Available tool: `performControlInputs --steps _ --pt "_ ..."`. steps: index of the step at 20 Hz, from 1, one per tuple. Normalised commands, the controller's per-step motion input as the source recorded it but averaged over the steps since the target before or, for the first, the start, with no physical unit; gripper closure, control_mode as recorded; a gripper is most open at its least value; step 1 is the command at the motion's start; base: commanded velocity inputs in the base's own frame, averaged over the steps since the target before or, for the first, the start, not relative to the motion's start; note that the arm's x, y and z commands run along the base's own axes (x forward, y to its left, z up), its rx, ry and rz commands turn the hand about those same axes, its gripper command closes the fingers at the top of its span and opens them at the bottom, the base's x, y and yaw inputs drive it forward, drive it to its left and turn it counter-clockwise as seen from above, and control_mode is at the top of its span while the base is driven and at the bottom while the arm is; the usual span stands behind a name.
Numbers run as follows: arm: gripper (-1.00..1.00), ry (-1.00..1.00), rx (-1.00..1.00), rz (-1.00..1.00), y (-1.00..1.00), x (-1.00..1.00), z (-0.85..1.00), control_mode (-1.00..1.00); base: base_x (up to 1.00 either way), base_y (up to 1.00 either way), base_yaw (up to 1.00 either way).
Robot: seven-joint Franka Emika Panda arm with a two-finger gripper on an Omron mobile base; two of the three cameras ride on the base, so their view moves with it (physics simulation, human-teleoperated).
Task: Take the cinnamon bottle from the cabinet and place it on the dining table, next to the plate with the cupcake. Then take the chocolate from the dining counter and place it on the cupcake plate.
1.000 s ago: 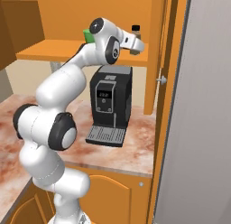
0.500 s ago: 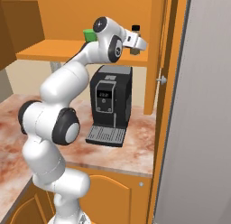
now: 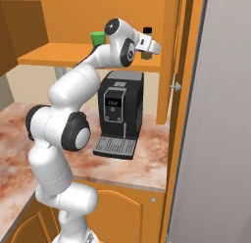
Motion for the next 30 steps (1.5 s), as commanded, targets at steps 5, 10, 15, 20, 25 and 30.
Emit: performControlInputs --steps 5,10,15,20,25,30 --pt "-1.0 0.0 0.01 0.0 -0.07 0.13 -0.04 -1.0 0.0 0.0 0.0" --pt "1.0 0.0 0.0 0.0 -0.11 0.08 -0.04 -1.0 0.0 0.0 0.0" --pt "1.0 0.0 0.0 0.0 -0.09 0.0 -0.09 -1.0 0.0 0.0 0.0" --pt "1.0 -0.05 0.01 0.09 -0.02 -0.22 -0.01 -1.0 0.0 0.0 0.0" --pt "1.0 -0.08 0.02 0.21 0.21 -0.71 0.01 -1.0 0.0 0.0 0.0" --pt "1.0 -0.04 0.01 0.18 0.31 -0.83 0.0 -1.0 0.0 0.0 0.0"
